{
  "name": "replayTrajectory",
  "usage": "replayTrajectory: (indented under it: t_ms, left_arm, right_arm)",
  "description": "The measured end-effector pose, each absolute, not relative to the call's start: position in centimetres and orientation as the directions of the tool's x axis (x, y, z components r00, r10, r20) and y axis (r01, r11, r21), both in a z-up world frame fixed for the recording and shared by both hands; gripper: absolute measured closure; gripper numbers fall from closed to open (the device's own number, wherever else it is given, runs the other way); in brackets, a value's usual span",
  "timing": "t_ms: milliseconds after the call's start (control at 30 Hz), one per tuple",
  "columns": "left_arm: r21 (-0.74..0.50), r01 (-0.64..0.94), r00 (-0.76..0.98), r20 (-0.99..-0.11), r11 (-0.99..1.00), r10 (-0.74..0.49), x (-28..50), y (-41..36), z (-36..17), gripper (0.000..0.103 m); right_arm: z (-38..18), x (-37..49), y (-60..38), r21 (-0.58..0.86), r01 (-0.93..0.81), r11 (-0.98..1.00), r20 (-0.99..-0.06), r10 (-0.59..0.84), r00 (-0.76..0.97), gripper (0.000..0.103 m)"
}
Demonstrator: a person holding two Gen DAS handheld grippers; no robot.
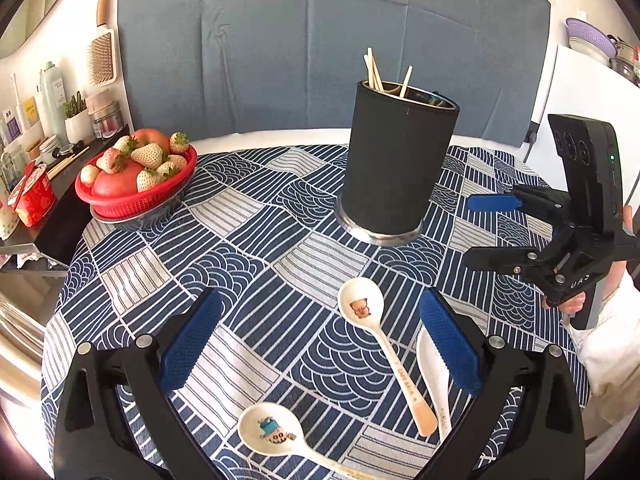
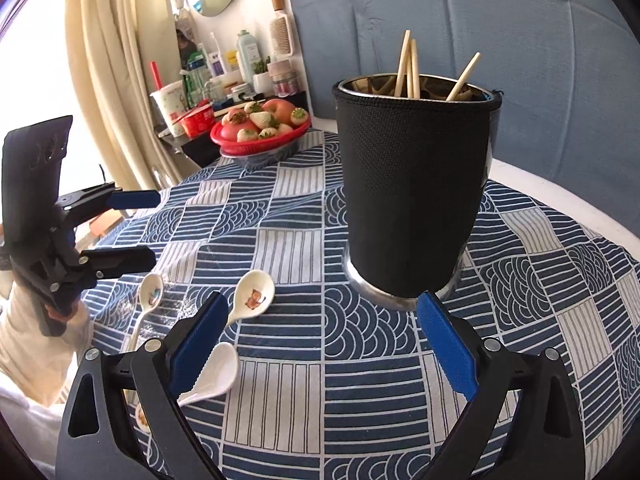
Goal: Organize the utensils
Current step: 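Move both tools back over the white spoons on the cloth, then close the left tool on a white spoon's handle while the right tool grasps another spoon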
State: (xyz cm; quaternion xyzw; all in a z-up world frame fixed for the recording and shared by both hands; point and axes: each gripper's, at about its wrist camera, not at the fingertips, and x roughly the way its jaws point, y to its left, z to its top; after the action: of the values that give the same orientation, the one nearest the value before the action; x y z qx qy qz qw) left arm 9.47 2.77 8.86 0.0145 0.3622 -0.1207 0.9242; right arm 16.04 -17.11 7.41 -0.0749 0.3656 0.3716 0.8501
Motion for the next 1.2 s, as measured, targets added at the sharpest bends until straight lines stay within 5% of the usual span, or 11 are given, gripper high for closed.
replayTrajectory:
  t_ms: [367, 567, 633, 667, 1200]
  left_arm:
    - [-0.043, 0.272, 0.66, -0.719, 0.961, -0.218, 6.4, 1.3, 6.8, 0.006]
    - [-0.049, 0.281, 0.64, -0.734, 0.958, -0.226, 5.9, 1.3, 5.9, 0.006]
    - [-0.059, 0.278, 0.634, -0.738, 0.959, -0.229, 5.9, 1.5, 5.6, 0.006]
    - [-0.061, 0.274, 0.632, -0.741, 0.96, -0.228, 6.0, 1.6, 5.4, 0.006]
    - [-0.163, 0.329, 0.586, -0.737, 0.93, -0.336, 6.0, 0.3, 4.2, 0.006]
  right_arm:
    - [4.8, 15.0, -15.1, 0.24, -0.772, 0.589, -0.724, 0.638, 0.261, 0.013]
    - [3.2, 14.3, -13.8, 0.31, -0.796, 0.521, -0.749, 0.649, 0.133, 0.048]
    - [2.8, 14.0, -13.2, 0.319, -0.803, 0.503, -0.759, 0.643, 0.102, 0.07]
    - [2.6, 13.9, -13.1, 0.327, -0.803, 0.499, -0.759, 0.644, 0.091, 0.093]
    - [5.4, 15.4, -15.3, 0.379, -0.755, 0.535, -0.656, 0.731, 0.188, 0.096]
